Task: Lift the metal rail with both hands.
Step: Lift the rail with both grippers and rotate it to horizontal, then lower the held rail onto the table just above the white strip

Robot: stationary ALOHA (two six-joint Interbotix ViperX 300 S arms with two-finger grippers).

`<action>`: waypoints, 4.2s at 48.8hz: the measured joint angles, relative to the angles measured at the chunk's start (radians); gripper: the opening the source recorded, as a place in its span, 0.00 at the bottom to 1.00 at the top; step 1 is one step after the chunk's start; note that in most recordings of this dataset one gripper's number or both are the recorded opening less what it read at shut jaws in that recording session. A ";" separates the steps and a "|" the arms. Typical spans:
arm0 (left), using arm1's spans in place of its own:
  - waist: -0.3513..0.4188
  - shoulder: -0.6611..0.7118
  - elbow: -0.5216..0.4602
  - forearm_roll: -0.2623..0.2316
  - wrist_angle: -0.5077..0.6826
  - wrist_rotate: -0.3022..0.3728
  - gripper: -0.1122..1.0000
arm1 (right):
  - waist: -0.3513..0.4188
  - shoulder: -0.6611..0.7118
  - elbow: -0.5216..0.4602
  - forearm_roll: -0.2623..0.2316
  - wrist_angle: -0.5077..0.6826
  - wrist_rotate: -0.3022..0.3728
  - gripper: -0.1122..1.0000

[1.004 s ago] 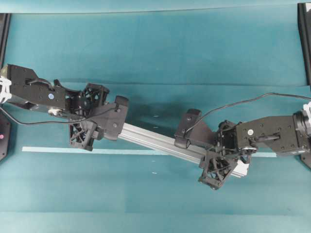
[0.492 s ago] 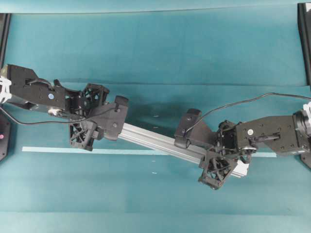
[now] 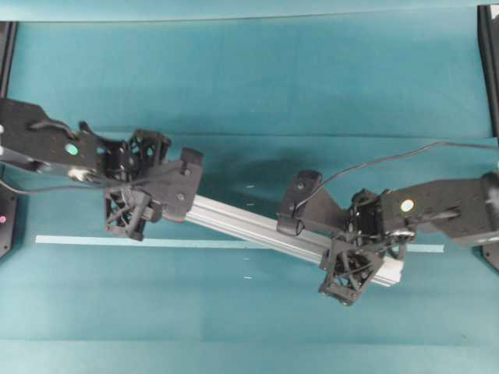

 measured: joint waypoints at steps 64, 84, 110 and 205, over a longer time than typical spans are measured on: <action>-0.057 -0.087 -0.491 -0.002 0.647 -0.242 0.41 | -0.161 -0.281 -0.276 -0.006 0.609 -0.316 0.46; -0.086 -0.091 -0.690 -0.002 0.868 -0.325 0.39 | -0.172 -0.322 -0.408 -0.095 0.758 -0.430 0.46; -0.089 -0.091 -0.721 0.000 0.905 -0.347 0.37 | -0.190 -0.319 -0.405 -0.130 0.718 -0.488 0.46; -0.094 0.026 -0.077 0.000 0.186 -0.402 0.37 | -0.104 -0.029 0.121 -0.107 -0.143 -0.491 0.46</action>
